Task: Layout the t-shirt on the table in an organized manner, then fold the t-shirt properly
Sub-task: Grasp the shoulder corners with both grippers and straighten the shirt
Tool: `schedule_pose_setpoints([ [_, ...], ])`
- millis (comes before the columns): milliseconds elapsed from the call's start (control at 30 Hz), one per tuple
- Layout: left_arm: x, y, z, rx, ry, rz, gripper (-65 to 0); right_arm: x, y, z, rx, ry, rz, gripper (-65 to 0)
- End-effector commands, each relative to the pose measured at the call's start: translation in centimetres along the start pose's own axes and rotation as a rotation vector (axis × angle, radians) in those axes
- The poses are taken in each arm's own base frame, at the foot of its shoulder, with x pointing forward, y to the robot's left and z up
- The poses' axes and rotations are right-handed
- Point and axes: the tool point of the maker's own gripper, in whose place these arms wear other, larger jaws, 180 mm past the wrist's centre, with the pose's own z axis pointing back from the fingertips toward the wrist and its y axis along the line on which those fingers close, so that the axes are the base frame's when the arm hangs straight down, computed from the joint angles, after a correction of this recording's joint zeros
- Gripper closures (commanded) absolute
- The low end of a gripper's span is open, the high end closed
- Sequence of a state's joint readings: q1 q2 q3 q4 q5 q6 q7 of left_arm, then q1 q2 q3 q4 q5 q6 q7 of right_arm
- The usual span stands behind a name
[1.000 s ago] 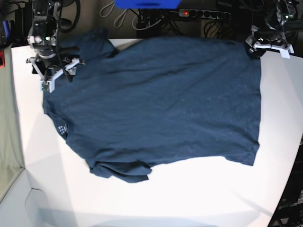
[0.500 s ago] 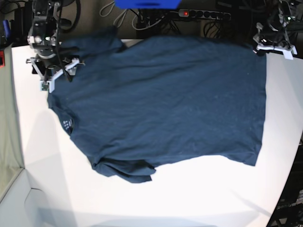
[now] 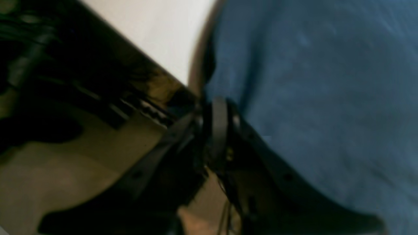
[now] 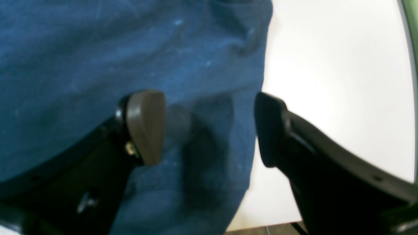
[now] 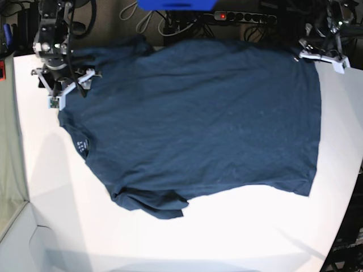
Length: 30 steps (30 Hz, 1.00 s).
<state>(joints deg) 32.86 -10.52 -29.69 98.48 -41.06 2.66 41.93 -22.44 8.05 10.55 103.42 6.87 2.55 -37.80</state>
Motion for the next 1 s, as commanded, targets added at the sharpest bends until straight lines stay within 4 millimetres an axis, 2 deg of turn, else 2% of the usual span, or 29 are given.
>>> schedule_pose_setpoints([
  [0,1.5,-2.7,0.4,-0.104,-0.051,-0.014,-0.1,0.5,-0.4,0.5,-0.007,-0.029,0.011,-42.8],
  [133,2.5,-3.9,1.1,-0.13,-0.083,-0.035,-0.1,-0.4,-0.4,0.7,-0.004,-0.009,0.016,-42.8],
  [367,3.0,-4.1,1.3,-0.134,-0.094,-0.046,-0.1,-2.6,-0.6,1.4,-0.005,0.039,0.024,-42.8],
  [567,3.1,-4.1,1.3,-0.135,-0.097,-0.046,-0.1,-3.5,-0.6,2.6,-0.003,0.054,0.039,-42.8],
  [833,3.2,-4.1,1.3,-0.135,-0.099,-0.047,-0.1,-6.3,-0.9,1.6,-0.009,0.133,0.03,-42.7],
  [900,3.3,-4.2,1.4,-0.138,-0.101,-0.047,-0.1,-6.2,-0.8,1.2,-0.007,0.137,0.026,-39.5],
  [967,3.9,-4.9,2.0,-0.153,-0.124,-0.063,-0.1,-6.3,-0.7,1.1,-0.003,0.147,0.028,-30.8],
])
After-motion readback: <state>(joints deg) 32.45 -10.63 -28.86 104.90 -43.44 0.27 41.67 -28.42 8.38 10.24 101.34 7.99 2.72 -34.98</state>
